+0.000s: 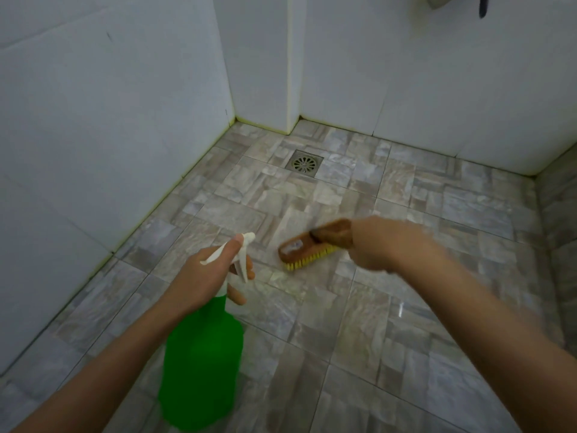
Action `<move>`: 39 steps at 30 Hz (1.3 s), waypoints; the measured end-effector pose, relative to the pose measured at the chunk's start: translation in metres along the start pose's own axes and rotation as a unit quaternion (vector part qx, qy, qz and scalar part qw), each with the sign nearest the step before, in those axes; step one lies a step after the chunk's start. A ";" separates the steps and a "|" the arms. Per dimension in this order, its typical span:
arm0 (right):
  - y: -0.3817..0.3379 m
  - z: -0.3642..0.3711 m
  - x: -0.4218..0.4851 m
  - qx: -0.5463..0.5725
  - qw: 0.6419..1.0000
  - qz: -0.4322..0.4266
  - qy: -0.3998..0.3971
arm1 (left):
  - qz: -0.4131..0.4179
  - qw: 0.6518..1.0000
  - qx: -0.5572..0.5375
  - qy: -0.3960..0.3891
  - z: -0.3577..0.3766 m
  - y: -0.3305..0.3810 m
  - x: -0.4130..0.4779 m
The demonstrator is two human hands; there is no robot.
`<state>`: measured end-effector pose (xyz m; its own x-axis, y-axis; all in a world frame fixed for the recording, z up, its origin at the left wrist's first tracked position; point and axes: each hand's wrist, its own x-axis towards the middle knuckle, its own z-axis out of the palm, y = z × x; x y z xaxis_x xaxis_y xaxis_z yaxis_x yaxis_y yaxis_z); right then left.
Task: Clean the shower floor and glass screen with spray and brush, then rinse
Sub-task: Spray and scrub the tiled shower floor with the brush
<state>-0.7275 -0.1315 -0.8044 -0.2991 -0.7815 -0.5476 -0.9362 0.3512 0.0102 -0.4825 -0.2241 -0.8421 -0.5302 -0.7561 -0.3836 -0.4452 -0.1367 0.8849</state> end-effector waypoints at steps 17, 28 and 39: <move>-0.040 -0.040 0.132 0.100 0.987 -0.075 0.103 | 0.117 0.962 -0.139 0.204 -0.076 0.029 0.049; -0.099 -0.100 0.224 0.086 0.986 -0.079 0.119 | 0.123 0.941 -0.187 0.254 -0.103 0.029 0.085; -0.081 -0.129 0.269 0.040 0.985 -0.122 0.118 | 0.131 0.934 -0.199 0.267 -0.126 0.032 0.099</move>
<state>-0.7560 -0.4365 -0.8442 -0.1104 -0.9425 -0.3154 -0.9708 0.1703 -0.1691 -0.4583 -0.3838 -0.8187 -0.1013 -0.9937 -0.0482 0.0081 -0.0492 0.9988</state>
